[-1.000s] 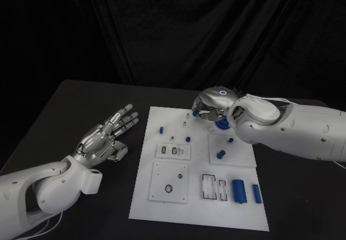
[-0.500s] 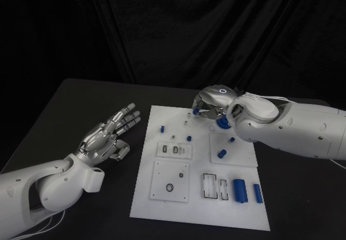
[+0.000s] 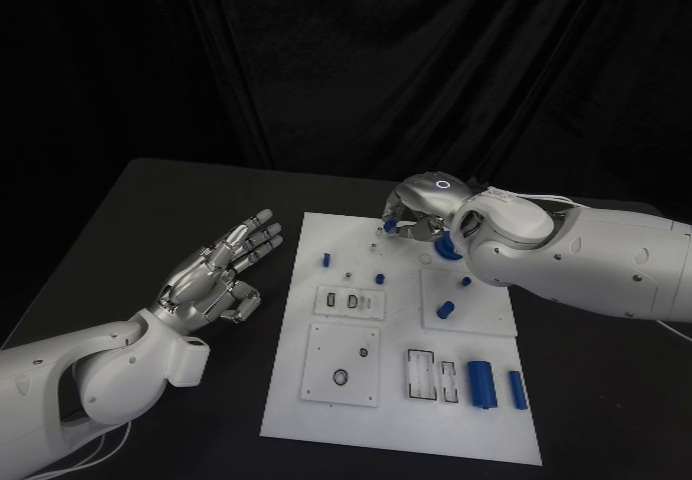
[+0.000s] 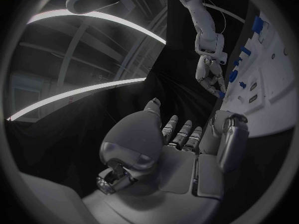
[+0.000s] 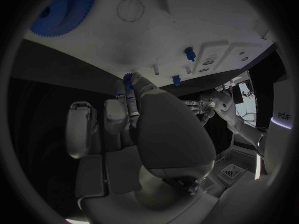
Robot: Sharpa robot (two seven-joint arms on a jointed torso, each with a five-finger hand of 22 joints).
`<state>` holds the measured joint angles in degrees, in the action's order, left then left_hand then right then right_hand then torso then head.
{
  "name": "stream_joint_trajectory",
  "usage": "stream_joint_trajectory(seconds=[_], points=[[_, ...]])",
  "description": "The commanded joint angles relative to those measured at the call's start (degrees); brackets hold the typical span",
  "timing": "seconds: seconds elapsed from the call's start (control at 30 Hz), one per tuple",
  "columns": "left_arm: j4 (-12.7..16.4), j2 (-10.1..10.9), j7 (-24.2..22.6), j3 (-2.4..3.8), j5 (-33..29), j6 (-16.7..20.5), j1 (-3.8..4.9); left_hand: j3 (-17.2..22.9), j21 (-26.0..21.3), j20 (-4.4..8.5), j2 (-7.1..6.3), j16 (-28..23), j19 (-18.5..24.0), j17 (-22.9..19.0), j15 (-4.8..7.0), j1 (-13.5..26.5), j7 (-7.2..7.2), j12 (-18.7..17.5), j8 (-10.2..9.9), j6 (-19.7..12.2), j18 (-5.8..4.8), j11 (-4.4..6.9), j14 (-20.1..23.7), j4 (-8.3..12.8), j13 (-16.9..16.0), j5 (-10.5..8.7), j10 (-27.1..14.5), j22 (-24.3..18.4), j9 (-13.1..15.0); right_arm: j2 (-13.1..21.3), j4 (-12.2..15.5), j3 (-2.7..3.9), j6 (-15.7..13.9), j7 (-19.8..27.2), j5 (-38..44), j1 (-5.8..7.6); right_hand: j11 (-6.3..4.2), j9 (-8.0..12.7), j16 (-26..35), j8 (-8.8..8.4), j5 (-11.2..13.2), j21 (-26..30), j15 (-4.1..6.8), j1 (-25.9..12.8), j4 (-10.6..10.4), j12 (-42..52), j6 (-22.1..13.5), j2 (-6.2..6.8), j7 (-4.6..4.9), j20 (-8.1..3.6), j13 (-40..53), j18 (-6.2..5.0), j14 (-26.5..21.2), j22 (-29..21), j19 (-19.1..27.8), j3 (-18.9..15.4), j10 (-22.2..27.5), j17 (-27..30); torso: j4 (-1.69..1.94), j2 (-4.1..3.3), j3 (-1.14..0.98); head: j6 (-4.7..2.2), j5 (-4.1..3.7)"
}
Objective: Assemble the parts on the task board
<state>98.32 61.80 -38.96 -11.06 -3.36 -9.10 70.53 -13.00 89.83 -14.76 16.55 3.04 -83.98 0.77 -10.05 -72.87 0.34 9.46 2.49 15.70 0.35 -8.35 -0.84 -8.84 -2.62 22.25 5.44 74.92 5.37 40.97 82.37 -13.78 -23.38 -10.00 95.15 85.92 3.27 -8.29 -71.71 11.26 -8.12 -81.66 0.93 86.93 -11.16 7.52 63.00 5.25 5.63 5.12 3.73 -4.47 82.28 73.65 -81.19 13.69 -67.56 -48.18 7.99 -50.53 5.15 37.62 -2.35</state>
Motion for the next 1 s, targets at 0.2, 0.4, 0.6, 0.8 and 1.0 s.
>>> stream_joint_trajectory(seconds=[0.2,0.4,0.6,0.8,1.0], points=[[0.2,0.1,-10.4,0.03,-0.2,-1.0,0.15,0.4,0.2,-0.53,0.09,-0.2,-6.0,-0.1,-0.13,0.6,0.62,0.0,-0.1,0.0,-0.35,-0.23,0.1,0.1,0.1,0.32,-0.1,15.1,-0.1,-0.9,-0.3,0.07,1.0,-1.0,0.1,0.07,0.32,-5.6,-0.3,-0.21,0.3,-0.3,0.10,-0.1,-0.3,-0.5,0.2,0.12,0.12,0.00,0.0,0.72,0.4,0.1,-0.2,-0.1,-0.2,0.0,-0.03,-0.02,0.04,-0.06,-0.05],[0.4,0.3,-10.3,0.03,-0.5,-1.0,0.16,0.6,0.2,-0.61,0.07,-0.1,-6.0,0.0,-0.29,0.6,0.86,0.1,-0.1,0.2,-0.35,-0.31,0.1,0.3,0.2,0.52,-0.1,15.1,-0.2,-1.7,-0.6,0.11,1.6,-0.8,-0.1,0.07,0.35,-5.7,-0.3,-0.32,0.4,-0.3,0.07,-0.2,-0.5,-0.6,0.1,0.09,0.10,0.03,0.0,0.73,0.4,0.1,-0.3,0.0,-0.3,-0.1,-0.10,-0.08,0.03,-0.17,0.07],[0.6,0.4,-10.2,0.03,-0.6,-0.9,0.16,0.8,0.2,-0.69,0.06,-0.1,-6.0,0.0,-0.41,0.5,1.10,0.3,-0.1,0.4,-0.35,-0.43,0.1,0.5,0.3,0.85,0.0,15.1,-0.2,-2.3,-1.1,0.13,2.3,-0.8,-0.2,0.07,0.40,-5.7,-0.3,-0.50,0.6,-0.2,0.03,-0.3,-0.6,-0.8,-0.1,0.09,0.14,0.06,0.0,0.70,0.4,0.0,-0.2,0.0,-0.2,0.0,-0.12,-0.14,0.01,-0.36,0.12],[0.4,0.2,-10.0,0.03,-0.6,-1.0,0.16,1.1,0.2,-0.73,0.06,0.1,-6.0,0.0,-0.66,0.4,1.30,0.4,0.0,0.6,-0.35,-0.55,0.0,0.8,0.3,1.22,0.0,15.1,-0.3,-2.9,-1.7,0.14,3.5,-1.2,-0.2,0.07,0.43,-5.7,-0.4,-0.63,0.6,-0.3,0.00,-0.3,-0.7,-1.0,-0.2,0.05,0.16,0.09,0.0,0.73,0.4,0.2,-0.2,0.0,-0.1,-0.2,-0.13,-0.09,0.01,-0.36,0.16],[0.2,0.0,-9.8,0.02,-1.0,-1.1,0.16,1.5,0.2,-1.01,0.08,0.4,-6.0,0.1,-0.93,0.3,1.87,0.7,0.1,1.2,-0.35,-0.66,-0.1,1.3,0.4,2.11,0.1,15.1,-0.3,-3.2,-2.2,0.14,5.3,-2.1,-0.2,0.04,0.99,-5.7,0.1,-1.81,0.3,0.0,-0.43,-0.1,-0.7,-2.4,-1.6,0.23,0.66,0.43,0.0,0.62,0.0,-0.3,0.1,0.4,1.0,0.5,-0.10,-0.08,0.03,-0.42,0.06]])
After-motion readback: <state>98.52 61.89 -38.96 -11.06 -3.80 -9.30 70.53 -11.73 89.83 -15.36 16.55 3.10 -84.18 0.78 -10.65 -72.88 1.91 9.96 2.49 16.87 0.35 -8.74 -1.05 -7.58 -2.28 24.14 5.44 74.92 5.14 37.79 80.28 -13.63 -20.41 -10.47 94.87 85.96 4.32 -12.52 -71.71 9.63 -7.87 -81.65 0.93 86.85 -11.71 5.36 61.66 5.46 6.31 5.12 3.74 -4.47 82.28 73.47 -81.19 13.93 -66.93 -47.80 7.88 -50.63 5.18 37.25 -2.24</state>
